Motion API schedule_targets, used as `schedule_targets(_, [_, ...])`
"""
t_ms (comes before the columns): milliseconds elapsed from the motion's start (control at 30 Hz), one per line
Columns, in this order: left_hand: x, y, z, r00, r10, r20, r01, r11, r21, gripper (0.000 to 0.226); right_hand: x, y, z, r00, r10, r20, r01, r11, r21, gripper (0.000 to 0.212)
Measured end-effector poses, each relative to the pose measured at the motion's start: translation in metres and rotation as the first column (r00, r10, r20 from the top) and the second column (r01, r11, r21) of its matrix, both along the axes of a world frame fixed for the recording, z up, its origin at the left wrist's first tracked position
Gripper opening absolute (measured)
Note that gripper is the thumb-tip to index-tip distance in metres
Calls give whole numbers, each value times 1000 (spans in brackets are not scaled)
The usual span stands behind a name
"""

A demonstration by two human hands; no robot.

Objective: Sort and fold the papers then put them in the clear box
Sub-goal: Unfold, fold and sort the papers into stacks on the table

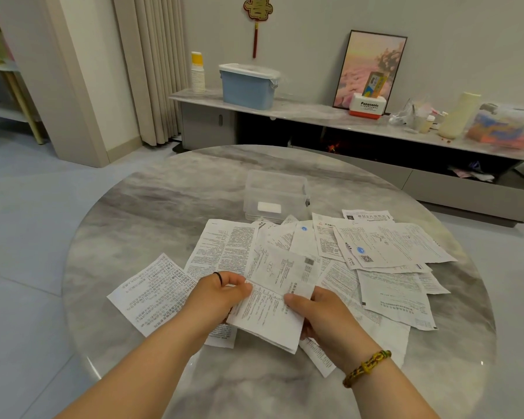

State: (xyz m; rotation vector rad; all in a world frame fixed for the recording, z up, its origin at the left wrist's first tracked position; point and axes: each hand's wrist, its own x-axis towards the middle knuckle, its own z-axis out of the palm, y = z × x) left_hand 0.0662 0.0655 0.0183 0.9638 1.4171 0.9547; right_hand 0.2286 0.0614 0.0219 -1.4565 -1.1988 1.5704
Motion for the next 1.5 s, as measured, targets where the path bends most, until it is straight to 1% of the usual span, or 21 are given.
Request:
schedule_targets(67, [0, -1, 1, 1000, -9, 11, 9, 1000, -4, 10, 0, 0, 0, 1000, 7, 26, -8, 1000, 5, 15])
schedule_targets(200, [-3, -1, 1, 999, 5, 36, -5, 1000, -11, 11, -1, -1, 0, 1000, 19, 14, -19, 1000, 10, 17])
schedule_targets(367, [-5, 0, 1, 999, 12, 51, -10, 1000, -24, 11, 0, 2, -2, 999, -44, -15, 44, 999, 4, 19])
schedule_targets(433, [-6, -1, 0, 998, -12, 60, 15, 998, -53, 8, -1, 3, -2, 997, -76, -34, 76, 997, -3, 18])
schedule_targets(533, [-9, -2, 0, 993, -91, 70, 98, 989, -106, 5, -1, 4, -3, 991, -122, -61, 122, 992, 7, 19])
schedule_targets(633, [-13, -5, 2, 982, -175, 75, 184, 973, -137, 9, -4, 5, -4, 985, -142, -98, 143, 990, 2, 18])
schedule_targets(733, [-20, -4, 3, 986, -166, 24, 168, 977, -130, 14, -7, 4, -2, 991, -108, -77, 107, 994, -16, 11])
schedule_targets(767, [-23, -4, 2, 987, -160, -11, 158, 980, -121, 15, -7, 4, -2, 994, -90, -59, 89, 996, -19, 12])
schedule_targets(867, [-32, -4, 2, 982, -144, -119, 136, 988, -77, 18, -14, 9, -3, 998, -58, 23, 59, 998, -28, 28])
schedule_targets(933, [-38, -3, 2, 981, -96, -168, 90, 995, -42, 22, -24, 18, -3, 996, -46, 74, 48, 998, -27, 31])
schedule_targets(1000, [-50, 0, 2, 967, -29, -253, 30, 1000, 2, 23, -36, 32, -2, 995, -59, 81, 62, 998, -30, 31])
schedule_targets(1033, [-58, 2, 0, 942, 6, -336, 4, 1000, 29, 22, -42, 40, -1, 995, -73, 73, 76, 996, -37, 32])
schedule_targets(1067, [-68, 4, -3, 897, 37, -440, -18, 999, 47, 23, -49, 48, -1, 995, -84, 61, 87, 995, -44, 34])
schedule_targets(1133, [-90, 6, -10, 768, 78, -635, -58, 997, 53, 29, -64, 65, -1, 995, -95, 31, 97, 994, -55, 34])
schedule_targets(1200, [-112, 9, -18, 658, 88, -748, -83, 996, 44, 36, -81, 80, -2, 996, -89, 13, 89, 994, -66, 35])
schedule_targets(1267, [-127, 9, -23, 597, 40, -801, -81, 997, -10, 48, -98, 94, -4, 998, -65, 24, 66, 995, -68, 34])
schedule_targets(1333, [-133, 9, -27, 518, -53, -854, -43, 995, -88, 59, -115, 106, -5, 999, -40, 22, 41, 997, -66, 34])
schedule_targets(1400, [-135, 9, -32, 437, -128, -890, 2, 990, -142, 63, -135, 119, -7, 1000, -8, 28, 10, 997, -74, 33])
schedule_targets(1433, [-135, 9, -34, 415, -144, -899, 19, 988, -150, 63, -143, 125, -9, 999, 6, 38, -4, 997, -74, 33])
schedule_targets(1500, [-138, 11, -36, 401, -148, -904, 37, 989, -145, 65, -161, 136, -13, 999, 28, 44, -25, 997, -76, 31])
